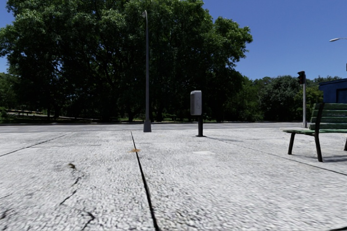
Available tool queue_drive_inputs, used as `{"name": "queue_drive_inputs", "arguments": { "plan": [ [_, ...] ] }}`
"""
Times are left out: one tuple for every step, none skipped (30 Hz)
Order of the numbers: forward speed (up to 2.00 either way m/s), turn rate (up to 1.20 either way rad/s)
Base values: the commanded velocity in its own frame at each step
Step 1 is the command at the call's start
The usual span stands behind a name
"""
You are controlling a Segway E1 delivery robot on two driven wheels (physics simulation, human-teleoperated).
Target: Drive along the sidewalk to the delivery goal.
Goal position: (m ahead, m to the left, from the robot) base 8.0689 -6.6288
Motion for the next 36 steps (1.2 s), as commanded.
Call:
{"name": "queue_drive_inputs", "arguments": {
  "plan": [
    [2.0, 0.0],
    [2.0, 0.0],
    [2.0, 0.0],
    [2.0, 0.0],
    [2.0, 0.0],
    [2.0, 0.0],
    [2.0, 0.0],
    [2.0, 0.0],
    [2.0, 0.0],
    [2.0, 0.0],
    [2.0, 0.0],
    [2.0, 0.0],
    [2.0, 0.0],
    [2.0, 0.0],
    [2.0, 0.0],
    [2.0, 0.0],
    [2.0, 0.0],
    [2.0, 0.0],
    [2.0, 0.0],
    [2.0, 0.0],
    [2.0, 0.0],
    [2.0, 0.0],
    [2.0, 0.0],
    [2.0, 0.0],
    [2.0, 0.0],
    [2.0, 0.0],
    [2.0, -0.18],
    [2.0, -0.41],
    [2.0, -0.66],
    [2.0, -0.81],
    [2.0, -0.87],
    [2.0, -0.87],
    [2.0, -0.88],
    [2.0, -0.88],
    [2.0, -0.88],
    [2.0, -0.89]
  ]
}}
